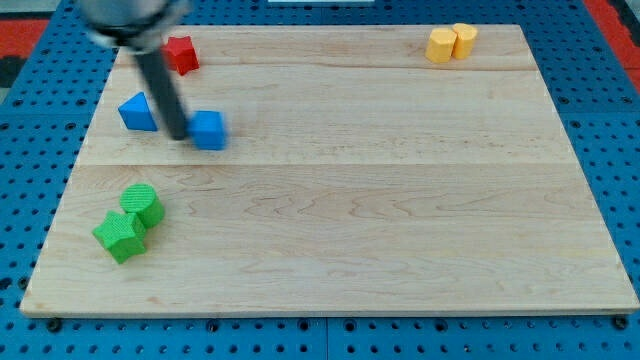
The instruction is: Slide blue cube away from the blue triangle
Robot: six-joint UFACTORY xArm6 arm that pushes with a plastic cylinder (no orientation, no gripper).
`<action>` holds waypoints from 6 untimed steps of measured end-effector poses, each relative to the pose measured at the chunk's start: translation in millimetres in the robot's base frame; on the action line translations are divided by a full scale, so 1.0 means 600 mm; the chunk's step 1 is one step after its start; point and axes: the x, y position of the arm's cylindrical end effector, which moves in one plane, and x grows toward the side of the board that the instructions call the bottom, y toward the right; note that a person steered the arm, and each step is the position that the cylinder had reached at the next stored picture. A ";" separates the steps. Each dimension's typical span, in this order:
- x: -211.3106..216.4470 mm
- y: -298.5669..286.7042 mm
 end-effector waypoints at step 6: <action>-0.081 0.334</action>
